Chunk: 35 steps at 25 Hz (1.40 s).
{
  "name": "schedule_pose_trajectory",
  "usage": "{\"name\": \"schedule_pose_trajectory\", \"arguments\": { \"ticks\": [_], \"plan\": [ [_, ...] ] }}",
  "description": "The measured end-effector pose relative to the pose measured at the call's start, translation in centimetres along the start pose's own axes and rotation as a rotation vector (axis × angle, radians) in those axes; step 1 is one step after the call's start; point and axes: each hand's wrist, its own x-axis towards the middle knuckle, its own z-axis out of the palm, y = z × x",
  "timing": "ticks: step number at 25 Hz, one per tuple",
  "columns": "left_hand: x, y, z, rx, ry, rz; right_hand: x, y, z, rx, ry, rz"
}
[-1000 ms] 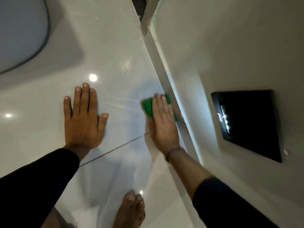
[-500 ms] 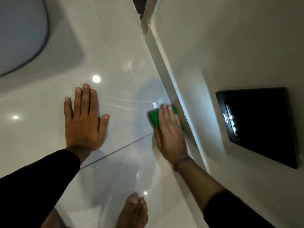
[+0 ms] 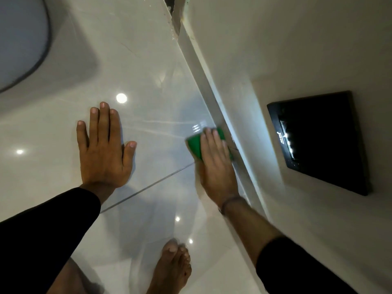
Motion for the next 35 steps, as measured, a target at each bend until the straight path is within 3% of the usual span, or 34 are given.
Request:
{"name": "schedule_pose_trajectory", "arguments": {
  "ticks": [5,11,16,23,28,35],
  "plan": [
    [0.0,0.0,-0.2,0.015,0.007,0.019,-14.9,5.2,2.4,-0.154,-0.114,0.094],
    [0.4,0.8,-2.5,0.023,-0.113,-0.011,-14.6,3.9,0.4,-0.170,-0.237,0.120],
    [-3.0,0.2,-11.3,0.006,-0.216,-0.024,-12.1,0.8,-6.0,0.029,-0.407,0.268],
    [-10.9,0.3,-31.3,-0.013,-0.361,-0.182,-12.3,-14.3,-18.8,0.052,-0.310,0.182],
    [-9.7,-2.2,-44.8,0.044,-0.343,-0.267,-8.3,-28.9,-29.5,0.135,-0.215,-0.066],
    [-2.0,-13.6,-51.7,0.127,-0.213,-0.354,4.8,-46.4,-35.1,0.091,-0.109,-0.323]
  ]
}}
